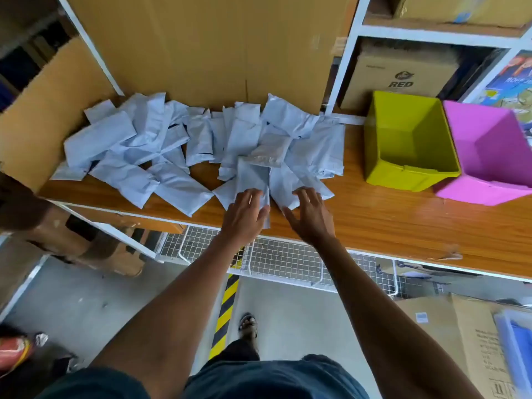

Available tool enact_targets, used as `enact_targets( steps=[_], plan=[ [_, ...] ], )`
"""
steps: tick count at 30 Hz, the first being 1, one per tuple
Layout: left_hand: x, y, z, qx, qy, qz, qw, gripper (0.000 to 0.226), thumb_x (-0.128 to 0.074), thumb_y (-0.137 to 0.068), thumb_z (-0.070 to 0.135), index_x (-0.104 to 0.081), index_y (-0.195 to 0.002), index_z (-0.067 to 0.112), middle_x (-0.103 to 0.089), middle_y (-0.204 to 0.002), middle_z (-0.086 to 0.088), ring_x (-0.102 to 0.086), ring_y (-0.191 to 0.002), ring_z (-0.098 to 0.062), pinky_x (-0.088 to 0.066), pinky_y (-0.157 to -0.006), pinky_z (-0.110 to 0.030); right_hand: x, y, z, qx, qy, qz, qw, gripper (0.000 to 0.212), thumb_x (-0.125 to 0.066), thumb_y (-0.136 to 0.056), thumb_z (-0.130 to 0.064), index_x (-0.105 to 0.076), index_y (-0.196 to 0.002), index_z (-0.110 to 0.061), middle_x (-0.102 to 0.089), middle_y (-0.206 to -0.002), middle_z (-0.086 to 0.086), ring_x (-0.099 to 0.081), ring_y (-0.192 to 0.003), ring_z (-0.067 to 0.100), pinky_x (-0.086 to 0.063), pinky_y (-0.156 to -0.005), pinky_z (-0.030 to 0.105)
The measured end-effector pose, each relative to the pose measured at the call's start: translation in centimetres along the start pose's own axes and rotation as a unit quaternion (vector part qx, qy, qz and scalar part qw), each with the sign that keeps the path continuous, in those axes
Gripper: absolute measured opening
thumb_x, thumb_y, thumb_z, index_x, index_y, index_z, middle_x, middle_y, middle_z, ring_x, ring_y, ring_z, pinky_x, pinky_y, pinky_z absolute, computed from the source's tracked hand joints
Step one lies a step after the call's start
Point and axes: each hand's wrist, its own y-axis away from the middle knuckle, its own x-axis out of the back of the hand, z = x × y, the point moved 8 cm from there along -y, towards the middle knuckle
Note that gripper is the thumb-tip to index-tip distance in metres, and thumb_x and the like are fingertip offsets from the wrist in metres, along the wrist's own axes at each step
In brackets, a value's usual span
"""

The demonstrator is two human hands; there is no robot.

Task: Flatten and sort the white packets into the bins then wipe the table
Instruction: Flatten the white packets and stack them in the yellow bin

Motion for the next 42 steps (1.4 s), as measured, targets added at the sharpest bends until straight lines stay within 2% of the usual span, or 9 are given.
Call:
enact_targets(
  steps=[9, 16, 18, 22, 28, 32, 36, 39, 42],
  plan=[
    [-2.3, -3.3, -3.2, 0.046, -0.056, -0.059, 0.996, 0.063, -0.060, -0.101, 0.042, -0.044, -0.153, 0.010, -0.042, -0.161, -0.014, -0.040, -0.147, -0.031, -0.046, -0.111, -0.051, -4.7, -6.3, -1.2, 0.026, 0.103, -0.095, 0.990, 0.060, -0.062, -0.097, -0.045, -0.049, -0.145, -0.013, -0.045, -0.156, 0.015, -0.045, -0.140, 0.036, -0.045, -0.107, 0.052],
    [-5.3, -6.1, -4.0, 0.044, -0.076, -0.056, 0.995, 0.077, -0.062, -0.095, 0.048, -0.039, -0.158, 0.009, -0.037, -0.165, -0.018, -0.034, -0.153, -0.036, -0.037, -0.119, -0.052, -9.1, -9.3, 0.3, 0.027, 0.113, -0.175, 0.978, 0.076, -0.053, -0.102, -0.047, -0.021, -0.165, -0.019, -0.011, -0.173, 0.014, -0.009, -0.160, 0.033, -0.016, -0.127, 0.053],
    [-6.2, -6.7, -4.2, 0.050, -0.076, -0.065, 0.994, 0.080, -0.061, -0.093, 0.049, -0.039, -0.159, 0.010, -0.038, -0.164, -0.019, -0.034, -0.153, -0.038, -0.036, -0.120, -0.056, -9.8, -9.6, 1.0, 0.024, 0.110, -0.186, 0.976, 0.078, -0.055, -0.100, -0.047, -0.022, -0.165, -0.019, -0.009, -0.173, 0.013, -0.007, -0.160, 0.034, -0.013, -0.128, 0.056],
    [-7.3, -7.0, -4.4, 0.063, -0.083, -0.079, 0.991, 0.085, -0.063, -0.095, 0.043, -0.028, -0.165, 0.010, -0.022, -0.172, -0.017, -0.017, -0.160, -0.036, -0.024, -0.126, -0.059, -9.6, -9.2, 2.4, 0.016, 0.093, -0.142, 0.985, 0.077, -0.066, -0.091, -0.046, -0.040, -0.156, -0.014, -0.026, -0.169, 0.015, -0.024, -0.155, 0.041, -0.021, -0.124, 0.061],
    [-6.8, -5.6, -6.5, 0.117, -0.108, -0.066, 0.985, 0.077, -0.054, -0.100, 0.040, -0.025, -0.166, 0.013, -0.007, -0.176, -0.013, -0.005, -0.163, -0.033, -0.022, -0.127, -0.057, -8.5, -7.5, 4.7, -0.068, 0.160, -0.155, 0.972, 0.079, -0.063, -0.078, -0.023, -0.040, -0.150, -0.003, -0.041, -0.152, 0.023, -0.040, -0.136, 0.042, -0.036, -0.114, 0.053],
    [-5.8, -5.4, -6.8, 0.139, -0.111, -0.053, 0.983, 0.071, -0.058, -0.098, 0.045, -0.035, -0.158, 0.016, -0.016, -0.173, -0.014, -0.018, -0.159, -0.036, -0.037, -0.118, -0.055, -7.6, -7.2, 4.8, -0.139, 0.189, -0.162, 0.959, 0.061, -0.062, -0.087, -0.040, -0.051, -0.136, -0.004, -0.048, -0.135, 0.020, -0.046, -0.121, 0.039, -0.043, -0.098, 0.049],
    [-5.7, -5.8, -6.9, 0.150, -0.113, -0.056, 0.981, 0.076, -0.058, -0.096, 0.059, -0.036, -0.156, 0.019, -0.012, -0.172, -0.019, -0.014, -0.159, -0.039, -0.037, -0.115, -0.055, -7.6, -7.7, 5.0, -0.141, 0.187, -0.143, 0.962, 0.075, -0.070, -0.085, -0.057, -0.047, -0.135, -0.007, -0.050, -0.129, 0.021, -0.050, -0.116, 0.039, -0.046, -0.092, 0.049],
    [-5.9, -6.2, -7.1, 0.163, -0.103, -0.062, 0.979, 0.081, -0.060, -0.095, 0.061, -0.034, -0.158, 0.018, -0.006, -0.173, -0.022, -0.007, -0.160, -0.040, -0.034, -0.117, -0.056, -7.8, -8.2, 5.5, -0.136, 0.168, -0.154, 0.964, 0.081, -0.077, -0.079, -0.055, -0.042, -0.137, -0.010, -0.047, -0.137, 0.021, -0.052, -0.117, 0.040, -0.047, -0.093, 0.049],
    [-5.8, -6.3, -7.1, 0.154, -0.105, -0.060, 0.981, 0.079, -0.063, -0.094, 0.057, -0.038, -0.156, 0.016, -0.010, -0.172, -0.024, -0.012, -0.159, -0.042, -0.038, -0.114, -0.057, -7.5, -8.9, 5.8, -0.147, 0.152, -0.216, 0.953, 0.093, -0.076, -0.082, -0.043, -0.026, -0.153, -0.010, -0.023, -0.161, 0.021, -0.033, -0.142, 0.043, -0.036, -0.112, 0.054]
  ],
)
